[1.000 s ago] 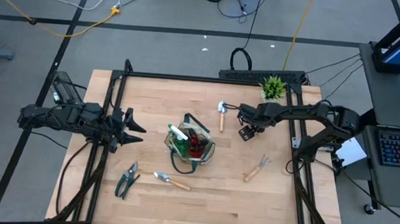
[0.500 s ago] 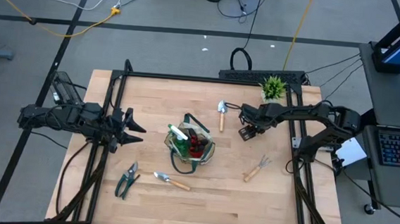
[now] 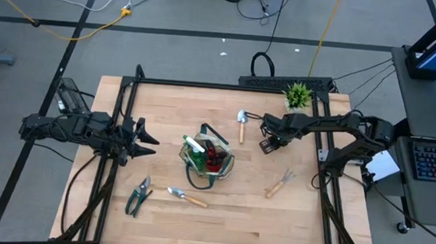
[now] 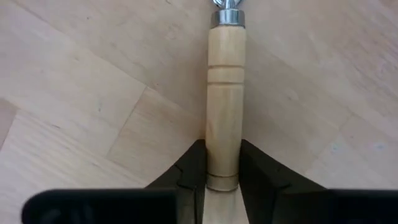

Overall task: Pick & Place Garden tools in Gardening bag
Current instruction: Put the brown hand rake into the gardening bag

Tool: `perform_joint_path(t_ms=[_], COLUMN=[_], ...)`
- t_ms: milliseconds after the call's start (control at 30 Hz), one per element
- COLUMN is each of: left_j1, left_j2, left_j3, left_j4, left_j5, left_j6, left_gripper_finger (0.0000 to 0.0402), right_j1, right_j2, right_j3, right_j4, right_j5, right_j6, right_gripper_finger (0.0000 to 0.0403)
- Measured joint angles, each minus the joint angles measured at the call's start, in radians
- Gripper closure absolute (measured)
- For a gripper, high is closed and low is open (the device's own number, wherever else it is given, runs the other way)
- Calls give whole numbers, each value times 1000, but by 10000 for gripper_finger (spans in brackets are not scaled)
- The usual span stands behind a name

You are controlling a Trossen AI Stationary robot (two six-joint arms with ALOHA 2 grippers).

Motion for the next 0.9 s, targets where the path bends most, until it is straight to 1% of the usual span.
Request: perform_joint_path(t_ms=[167, 233, 400, 467, 600, 700, 900], left_j1=[0, 0, 0, 0, 0, 0, 0], left_j2=[0, 0, 0, 0, 0, 0, 0], left_j3=[0, 0, 0, 0, 0, 0, 0], left_j4=[58, 88, 127, 128, 139, 139, 141], left_j5=[0, 0, 0, 0, 0, 0, 0], left_j6=[-36, -36, -30, -28, -27, -27, -31], left_gripper_finger=[215, 215, 215, 215, 215, 215, 215], right_j1=[-2, 1, 0, 0, 0, 0, 0], right_j2=[-76, -120, -256, -309, -410, -467, -537], right_j3=[-3, -7, -4, -5, -3, -3, -3], right_j4=[42, 29, 73, 97, 221, 348, 627], right_j5=[-65, -124, -214, -272, -404, -501, -648], right_j6=[0, 8, 34, 49, 82, 112, 154], right_gripper_finger=[342, 342, 342, 342, 342, 342, 342])
